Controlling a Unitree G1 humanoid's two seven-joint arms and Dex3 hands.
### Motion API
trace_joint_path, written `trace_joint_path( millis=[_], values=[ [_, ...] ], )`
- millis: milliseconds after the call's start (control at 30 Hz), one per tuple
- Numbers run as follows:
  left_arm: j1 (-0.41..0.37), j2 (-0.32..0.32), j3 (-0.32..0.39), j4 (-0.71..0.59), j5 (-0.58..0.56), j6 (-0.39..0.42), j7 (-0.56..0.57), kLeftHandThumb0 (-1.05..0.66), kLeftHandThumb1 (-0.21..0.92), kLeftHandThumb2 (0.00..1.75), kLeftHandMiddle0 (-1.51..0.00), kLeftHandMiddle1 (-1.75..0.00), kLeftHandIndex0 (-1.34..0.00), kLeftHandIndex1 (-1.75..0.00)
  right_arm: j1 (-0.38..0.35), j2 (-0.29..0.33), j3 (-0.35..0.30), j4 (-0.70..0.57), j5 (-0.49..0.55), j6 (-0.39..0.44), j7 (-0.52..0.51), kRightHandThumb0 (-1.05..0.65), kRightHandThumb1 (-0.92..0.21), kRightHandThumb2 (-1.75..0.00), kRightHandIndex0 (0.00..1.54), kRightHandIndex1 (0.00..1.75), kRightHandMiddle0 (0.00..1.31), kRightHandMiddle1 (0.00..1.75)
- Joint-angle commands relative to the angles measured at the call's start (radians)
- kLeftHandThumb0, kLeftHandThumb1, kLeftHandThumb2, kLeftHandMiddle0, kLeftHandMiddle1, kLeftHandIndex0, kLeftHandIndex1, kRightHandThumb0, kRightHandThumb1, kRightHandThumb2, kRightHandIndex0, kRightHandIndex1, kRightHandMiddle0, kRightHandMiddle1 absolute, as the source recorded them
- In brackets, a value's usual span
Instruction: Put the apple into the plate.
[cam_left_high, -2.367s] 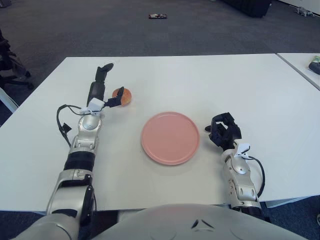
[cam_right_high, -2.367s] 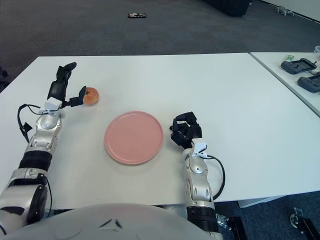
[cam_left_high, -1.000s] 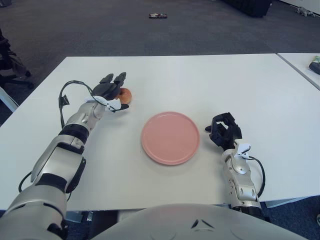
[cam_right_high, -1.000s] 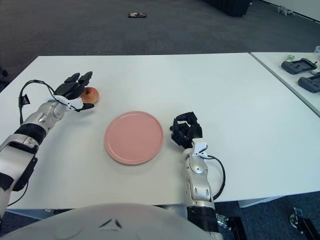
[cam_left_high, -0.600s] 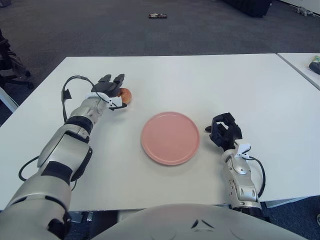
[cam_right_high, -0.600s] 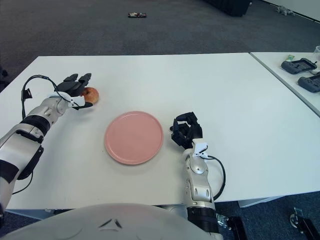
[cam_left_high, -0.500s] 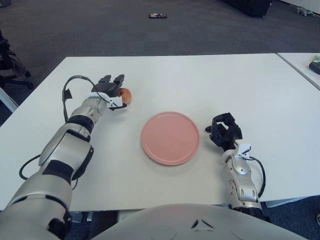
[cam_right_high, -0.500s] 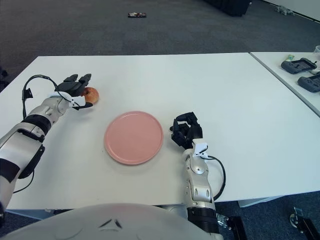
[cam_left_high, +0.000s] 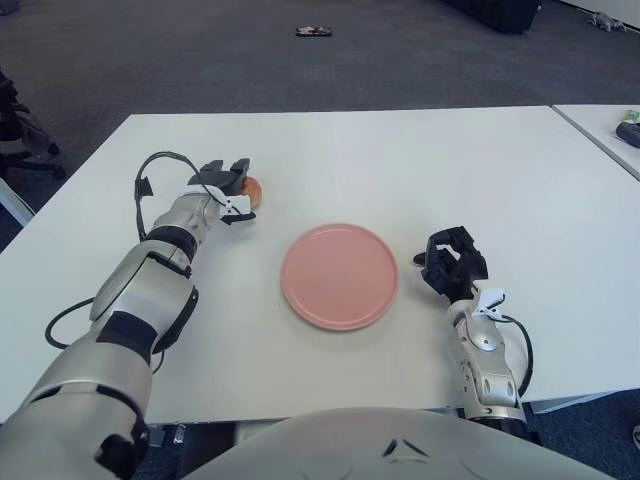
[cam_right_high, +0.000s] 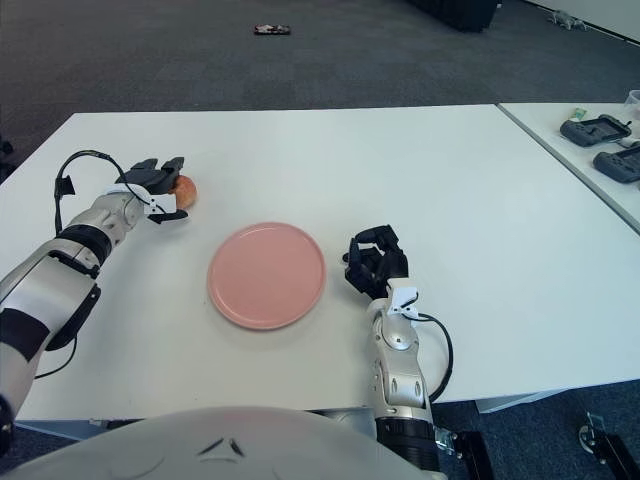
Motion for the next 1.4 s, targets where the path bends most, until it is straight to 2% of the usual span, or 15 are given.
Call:
trace_joint_path(
  millis=[0,633,1033,1233,1300,1367],
  values=[
    [-0.029,-0.005,-0.011,0.016,0.001,0.019,-0.053,-1.01,0.73,0.65,0.0,0.0,0.0,0.0,0.002,0.004,0.0,-0.013,0.002,0.005,-0.006,-0.4,-0.59,-0.98,0.62,1.39,0.4,1.75],
    [-0.049,-0.035,-0.028,0.032,0.0,0.071,-0.161,-0.99,0.74,0.67,0.0,0.0,0.0,-0.07,0.014,0.008,0.005,-0.024,-0.002,-0.004,-0.015,-0.4,-0.57,-1.01,0.62,1.4,0.41,1.75],
    [-0.054,-0.048,-0.065,0.044,0.017,0.076,-0.188,-1.02,0.83,0.62,-0.01,-0.01,0.0,-0.25,0.022,0.007,0.007,-0.036,-0.004,0.006,-0.024,-0.4,-0.59,-0.98,0.62,1.39,0.39,1.75],
    [-0.05,-0.048,-0.078,0.045,0.016,0.059,-0.185,-1.01,0.89,0.51,0.0,-0.31,0.0,-0.63,0.023,0.007,0.005,-0.036,-0.001,0.003,-0.028,-0.4,-0.6,-0.97,0.61,1.39,0.39,1.75],
    [-0.047,-0.047,-0.078,0.045,0.014,0.051,-0.181,-1.0,0.85,0.51,0.0,-0.59,0.0,-0.93,0.023,0.007,0.006,-0.036,-0.003,0.002,-0.03,-0.4,-0.6,-0.97,0.62,1.39,0.39,1.75],
    [-0.043,-0.048,-0.08,0.045,0.014,0.044,-0.169,-0.98,0.81,0.55,0.0,-0.81,0.0,-1.1,0.022,0.008,0.007,-0.036,-0.005,0.001,-0.031,-0.4,-0.59,-0.98,0.62,1.39,0.39,1.75]
  ],
)
